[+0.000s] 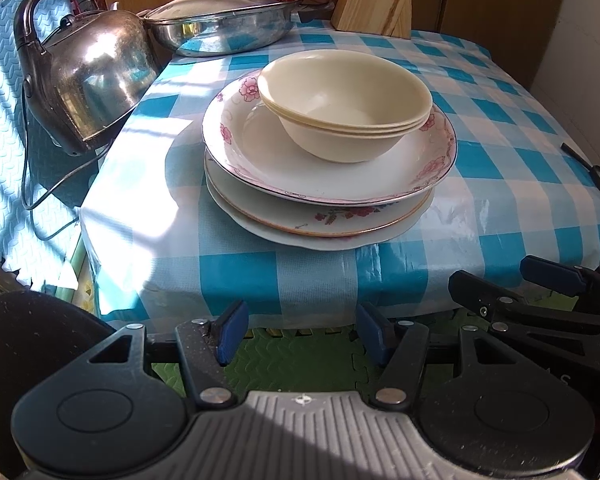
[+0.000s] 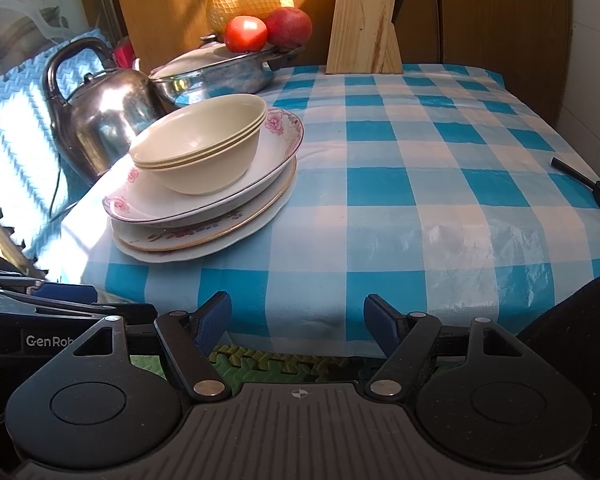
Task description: Organize plates and bowls
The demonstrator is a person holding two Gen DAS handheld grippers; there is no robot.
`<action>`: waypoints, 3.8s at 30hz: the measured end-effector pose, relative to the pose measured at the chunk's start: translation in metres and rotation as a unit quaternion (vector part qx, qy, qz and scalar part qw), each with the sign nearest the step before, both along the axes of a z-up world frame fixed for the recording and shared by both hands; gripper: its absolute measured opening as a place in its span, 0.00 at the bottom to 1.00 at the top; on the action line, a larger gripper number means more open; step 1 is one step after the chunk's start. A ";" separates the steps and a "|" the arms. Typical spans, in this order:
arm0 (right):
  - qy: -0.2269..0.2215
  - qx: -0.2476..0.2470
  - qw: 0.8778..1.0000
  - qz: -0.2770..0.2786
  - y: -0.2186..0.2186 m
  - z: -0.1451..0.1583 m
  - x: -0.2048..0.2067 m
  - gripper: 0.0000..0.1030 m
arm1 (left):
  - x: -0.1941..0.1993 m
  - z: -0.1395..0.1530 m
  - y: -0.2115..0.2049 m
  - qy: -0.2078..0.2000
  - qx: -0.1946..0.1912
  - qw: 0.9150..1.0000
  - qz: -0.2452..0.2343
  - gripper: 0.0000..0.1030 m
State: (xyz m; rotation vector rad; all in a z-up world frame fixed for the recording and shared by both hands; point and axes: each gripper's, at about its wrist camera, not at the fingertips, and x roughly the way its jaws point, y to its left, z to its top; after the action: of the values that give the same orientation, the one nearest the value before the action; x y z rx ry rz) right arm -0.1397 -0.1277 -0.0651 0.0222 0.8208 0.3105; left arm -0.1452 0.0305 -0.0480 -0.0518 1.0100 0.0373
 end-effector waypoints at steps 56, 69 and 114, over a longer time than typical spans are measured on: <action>0.007 0.045 0.999 -0.013 -0.006 0.000 0.004 0.77 | -0.002 0.001 0.003 -0.032 0.000 0.999 0.008 0.60; 0.001 0.046 0.999 -0.016 -0.007 0.002 0.005 0.81 | 0.002 -0.002 0.005 -0.019 0.001 1.000 0.016 0.61; 0.013 0.037 0.999 -0.019 -0.006 -0.002 0.007 0.84 | 0.006 -0.008 0.007 0.007 -0.007 1.000 0.019 0.66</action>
State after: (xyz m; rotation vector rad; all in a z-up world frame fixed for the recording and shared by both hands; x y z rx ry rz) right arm -0.1326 -0.1337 -0.0673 0.1101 0.8330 0.3057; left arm -0.1387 0.0371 -0.0555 -0.0842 1.0237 0.0655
